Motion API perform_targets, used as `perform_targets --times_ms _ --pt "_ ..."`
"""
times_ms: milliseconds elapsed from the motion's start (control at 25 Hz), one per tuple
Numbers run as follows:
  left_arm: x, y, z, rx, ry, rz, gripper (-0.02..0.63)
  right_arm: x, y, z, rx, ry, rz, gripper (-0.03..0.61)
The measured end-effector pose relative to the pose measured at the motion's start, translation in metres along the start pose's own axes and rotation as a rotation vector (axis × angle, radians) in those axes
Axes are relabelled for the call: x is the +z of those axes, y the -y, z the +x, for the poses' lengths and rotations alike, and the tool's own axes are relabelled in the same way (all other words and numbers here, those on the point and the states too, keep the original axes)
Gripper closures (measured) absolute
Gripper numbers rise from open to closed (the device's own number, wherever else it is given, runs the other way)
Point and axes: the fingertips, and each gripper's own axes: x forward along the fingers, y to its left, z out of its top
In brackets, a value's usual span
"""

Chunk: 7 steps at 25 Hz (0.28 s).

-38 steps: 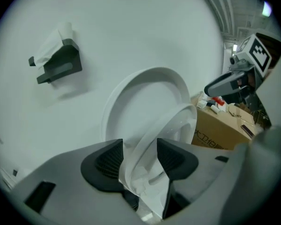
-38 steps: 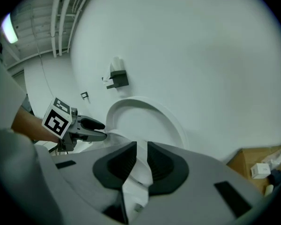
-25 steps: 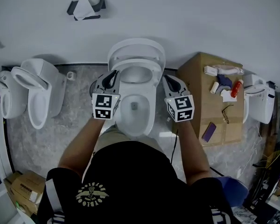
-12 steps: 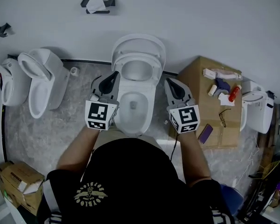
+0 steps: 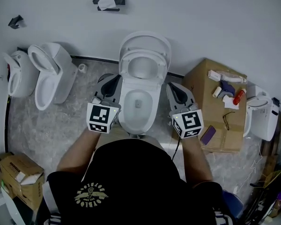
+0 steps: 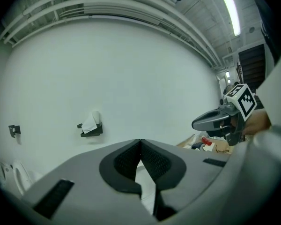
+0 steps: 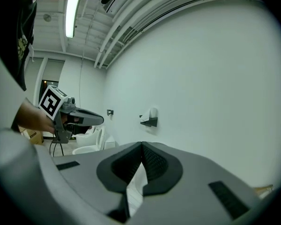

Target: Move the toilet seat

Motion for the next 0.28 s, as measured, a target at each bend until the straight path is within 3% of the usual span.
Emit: perform_targets --times_ms 280 --pt "-0.009 0.004 0.014 -0.041 -0.026 0.033 0.589 -0.004 0.002 0.014 0.01 -0.014 0.033 0.549"
